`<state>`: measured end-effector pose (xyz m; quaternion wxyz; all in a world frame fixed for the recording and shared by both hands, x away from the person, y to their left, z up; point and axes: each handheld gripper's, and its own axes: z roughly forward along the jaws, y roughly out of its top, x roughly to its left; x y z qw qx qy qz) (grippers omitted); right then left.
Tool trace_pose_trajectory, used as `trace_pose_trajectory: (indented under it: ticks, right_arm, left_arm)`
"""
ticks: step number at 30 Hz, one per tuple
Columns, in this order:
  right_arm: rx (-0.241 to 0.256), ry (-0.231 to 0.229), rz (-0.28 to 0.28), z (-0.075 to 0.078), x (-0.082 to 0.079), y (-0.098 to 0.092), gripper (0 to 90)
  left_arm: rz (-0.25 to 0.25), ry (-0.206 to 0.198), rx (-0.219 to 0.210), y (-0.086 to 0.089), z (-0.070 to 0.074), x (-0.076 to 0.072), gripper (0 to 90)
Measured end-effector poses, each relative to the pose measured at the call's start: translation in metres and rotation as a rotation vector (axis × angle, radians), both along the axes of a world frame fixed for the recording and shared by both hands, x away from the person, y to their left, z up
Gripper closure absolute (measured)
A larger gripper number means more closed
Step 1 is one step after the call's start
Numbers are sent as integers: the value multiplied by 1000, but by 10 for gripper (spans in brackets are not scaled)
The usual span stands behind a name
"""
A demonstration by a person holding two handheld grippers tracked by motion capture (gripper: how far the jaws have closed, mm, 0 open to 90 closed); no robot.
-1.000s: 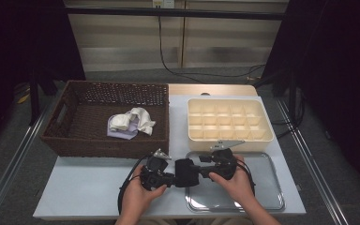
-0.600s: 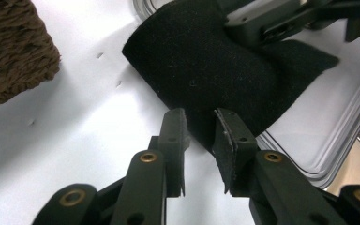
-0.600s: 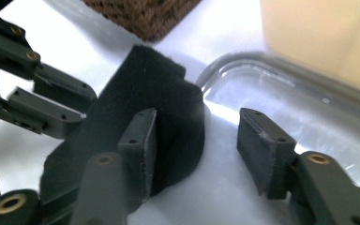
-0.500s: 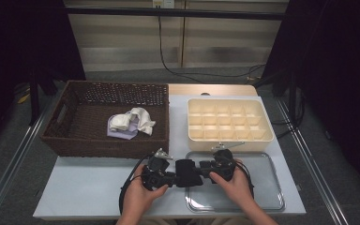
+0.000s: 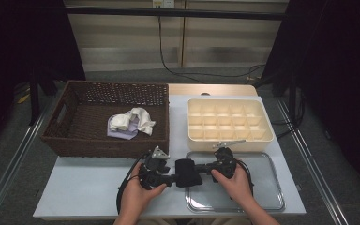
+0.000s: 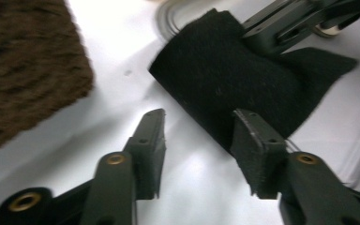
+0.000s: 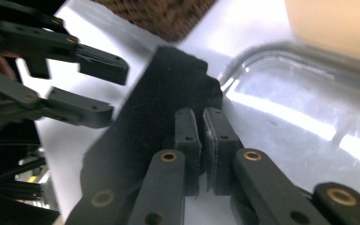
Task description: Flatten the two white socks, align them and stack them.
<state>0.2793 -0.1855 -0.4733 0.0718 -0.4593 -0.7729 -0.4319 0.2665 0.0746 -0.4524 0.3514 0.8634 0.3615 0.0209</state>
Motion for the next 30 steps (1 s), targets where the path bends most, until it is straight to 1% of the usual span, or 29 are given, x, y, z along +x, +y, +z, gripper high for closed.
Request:
trace_pose_trajectory:
  ticks: [2, 4, 5, 7, 10, 11, 12, 13, 14, 15, 17, 19, 21, 22, 23, 25, 26, 27, 30]
  right_arm:
    - [6, -14, 1, 8, 3, -1, 860]
    - [17, -17, 1, 14, 5, -1, 862]
    - [16, -18, 1, 18, 6, -2, 863]
    - [4, -25, 5, 23, 7, -2, 865]
    - [2, -27, 6, 28, 10, -4, 869]
    - [5, -25, 4, 29, 10, -5, 869]
    - [-6, -30, -1, 29, 11, -5, 869]
    - [-32, -36, -5, 28, 11, -5, 868]
    - [-40, -32, -9, 26, 12, -5, 865]
    - [-39, -34, -16, 24, 12, -5, 863]
    - [-57, -46, -24, 19, 12, -5, 847]
    - [-61, -52, -36, 17, 12, -4, 845]
    - [-61, -52, -38, 18, 12, -3, 781]
    - [-53, -55, -46, 20, 13, -3, 756]
    - [-57, -56, -47, 22, 13, -3, 726]
    - [-51, -73, -69, 27, 13, -4, 670]
    - [-44, -71, -73, 29, 13, -4, 614]
    - [-38, -72, -75, 30, 13, -4, 570]
    - [-35, -61, -76, 29, 12, -3, 533]
  left_arm:
    - [3, -6, -2, 2, -1, 1, 514]
    - [0, -19, 2, 3, -1, 1, 497]
    - [-4, -27, 1, 4, -2, 1, 492]
    - [-5, -29, 1, 3, -3, 1, 478]
    - [-2, -38, -2, 3, -5, 2, 461]
    - [-4, -41, -8, 3, -5, 2, 458]
    - [-6, -44, -17, 2, -6, 2, 457]
    - [-7, -43, -17, 2, -5, 2, 457]
    - [-10, -46, -21, 1, -6, 2, 458]
    - [-11, -47, -21, 0, -5, 2, 459]
    - [-17, -53, -28, -3, -4, 1, 465]
    - [-26, -55, -28, -5, -5, 0, 467]
    - [-27, -51, -22, -7, -5, 0, 472]
    - [-31, -54, -22, -7, -6, 0, 475]
    - [-37, -51, -18, -8, -6, 0, 478]
    - [-34, -55, -14, -9, -6, 0, 481]
    - [-41, -51, -7, -9, -6, 0, 483]
    - [-42, -51, -12, -9, -6, 0, 484]
    - [-40, -61, -16, -12, -5, -1, 489]
